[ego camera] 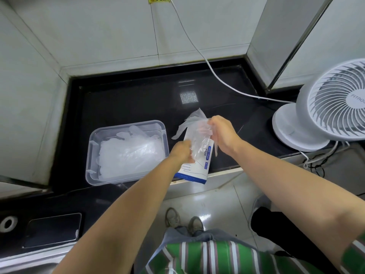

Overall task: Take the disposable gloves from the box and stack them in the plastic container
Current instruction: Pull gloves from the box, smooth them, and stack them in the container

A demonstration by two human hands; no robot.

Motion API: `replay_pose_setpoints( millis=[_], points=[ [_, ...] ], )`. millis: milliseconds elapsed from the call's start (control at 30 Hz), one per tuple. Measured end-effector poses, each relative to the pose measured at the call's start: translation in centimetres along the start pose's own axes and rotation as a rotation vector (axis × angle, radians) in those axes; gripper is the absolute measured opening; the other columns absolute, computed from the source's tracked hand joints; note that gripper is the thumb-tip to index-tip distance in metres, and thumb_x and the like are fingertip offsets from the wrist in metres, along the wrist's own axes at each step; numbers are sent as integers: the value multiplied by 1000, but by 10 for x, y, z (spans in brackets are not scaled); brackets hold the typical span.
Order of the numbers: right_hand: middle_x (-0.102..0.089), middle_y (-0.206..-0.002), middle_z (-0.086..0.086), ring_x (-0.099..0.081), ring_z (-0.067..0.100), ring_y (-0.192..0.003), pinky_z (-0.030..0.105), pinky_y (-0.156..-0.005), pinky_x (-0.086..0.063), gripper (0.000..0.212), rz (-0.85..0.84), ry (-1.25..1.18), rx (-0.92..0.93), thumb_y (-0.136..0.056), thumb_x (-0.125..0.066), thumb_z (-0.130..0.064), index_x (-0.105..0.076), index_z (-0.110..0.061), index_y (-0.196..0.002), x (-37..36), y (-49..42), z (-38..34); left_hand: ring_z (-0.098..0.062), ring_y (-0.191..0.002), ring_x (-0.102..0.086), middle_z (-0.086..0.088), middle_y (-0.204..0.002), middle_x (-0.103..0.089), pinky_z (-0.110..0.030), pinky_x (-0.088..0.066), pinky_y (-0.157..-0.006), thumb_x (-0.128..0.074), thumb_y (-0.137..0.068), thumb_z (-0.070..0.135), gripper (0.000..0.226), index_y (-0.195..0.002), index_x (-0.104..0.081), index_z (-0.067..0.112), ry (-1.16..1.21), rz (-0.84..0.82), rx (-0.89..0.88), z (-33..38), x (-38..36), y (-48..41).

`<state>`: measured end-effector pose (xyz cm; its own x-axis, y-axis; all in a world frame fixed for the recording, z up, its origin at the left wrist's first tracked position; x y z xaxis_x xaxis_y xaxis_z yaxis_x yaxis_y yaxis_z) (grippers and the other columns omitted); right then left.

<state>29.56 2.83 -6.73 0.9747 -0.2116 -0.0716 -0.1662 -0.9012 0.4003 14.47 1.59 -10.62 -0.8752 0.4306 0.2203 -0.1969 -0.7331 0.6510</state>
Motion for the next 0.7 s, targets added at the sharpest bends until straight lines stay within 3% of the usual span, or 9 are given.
replay_pose_setpoints(
  millis=[33, 100, 200, 267, 333, 433, 500, 600, 700],
  points=[
    [-55, -77, 5, -54, 23, -79, 38, -74, -46, 7, 10, -17, 13, -72, -58, -18, -53, -14, -71, 3, 0, 1, -26, -92, -64, -19, -119, -64, -39, -51, -94, -38, -102, 41, 44, -118, -59, 6, 239, 8, 35, 4, 2, 5],
    [-51, -71, 1, -49, 20, -76, 35, -71, -43, 19, 8, -9, 38, -79, -58, -6, -50, -17, -65, 5, -1, 2, -26, -97, -64, -11, -104, -68, -38, -52, -91, -24, -100, 60, 64, -110, -61, 9, 506, 32, -2, 15, 13, 7],
    [-50, -70, 0, -50, 19, -76, 30, -70, -44, 30, -75, 68, 38, -81, -62, -1, -53, -21, -60, -7, 0, 4, -22, -102, -65, -6, -106, -67, -32, -53, -89, -40, -94, 64, 62, -119, -59, 10, 440, 49, -129, 33, 32, 9],
    [-55, -78, 6, -55, 24, -83, 32, -74, -47, 22, -219, 120, 10, -79, -68, -11, -57, -22, -63, -22, 4, 7, -23, -100, -66, -9, -110, -68, -34, -55, -91, -60, -95, 38, 40, -121, -60, 8, 302, 92, -161, 35, 42, 7],
    [-62, -97, 12, -62, 29, -97, 36, -84, -52, 16, -350, 162, -40, -85, -70, -29, -63, -16, -81, -37, 9, 11, -24, -99, -66, -12, -110, -68, -38, -55, -94, -62, -94, 17, 24, -116, -65, 8, 287, 187, -179, 34, 55, 6],
    [-62, -127, 21, -61, 34, -117, 41, -95, -52, 68, -368, 60, -181, -90, -51, -65, -58, -7, -126, -50, 8, 16, -22, -101, -65, -7, -108, -69, -40, -52, -97, -55, -95, 14, 19, -107, -69, 13, 311, 163, -269, 40, 69, 14],
    [-54, -137, 27, -56, 42, -120, 40, -93, -49, 75, -344, -77, -272, -94, -38, -68, -52, -6, -135, -55, 5, 16, -20, -101, -63, -6, -108, -67, -40, -50, -97, -55, -92, 16, 20, -108, -67, 13, 331, 44, -264, 43, 68, 22],
    [-66, -112, 18, -63, 26, -97, 32, -83, -53, 62, -462, -80, -292, -100, -33, -54, -57, -3, -127, -76, 10, 10, -25, -110, -62, -10, -120, -64, -44, -52, -98, -63, -81, 33, 41, -119, -63, 17, 312, 43, -170, 32, 79, 29],
    [-55, -80, 6, -51, 14, -74, 24, -69, -47, 31, -479, 11, -185, -97, -54, -33, -64, -5, -107, -95, 8, 2, -21, -103, -62, -6, -110, -65, -34, -55, -83, -59, -93, 27, 22, -111, -65, 18, 318, 102, -214, 22, 100, 32]
  ],
)
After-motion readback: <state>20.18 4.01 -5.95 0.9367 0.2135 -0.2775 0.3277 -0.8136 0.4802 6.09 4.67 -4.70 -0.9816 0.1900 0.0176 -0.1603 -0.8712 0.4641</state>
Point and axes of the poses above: each hand's wrist, its own y-axis away from the middle knuckle, its own x-axis out of the back of the hand, z = x × y, the point moved 7 cm from there along -y, towards the middle knuckle
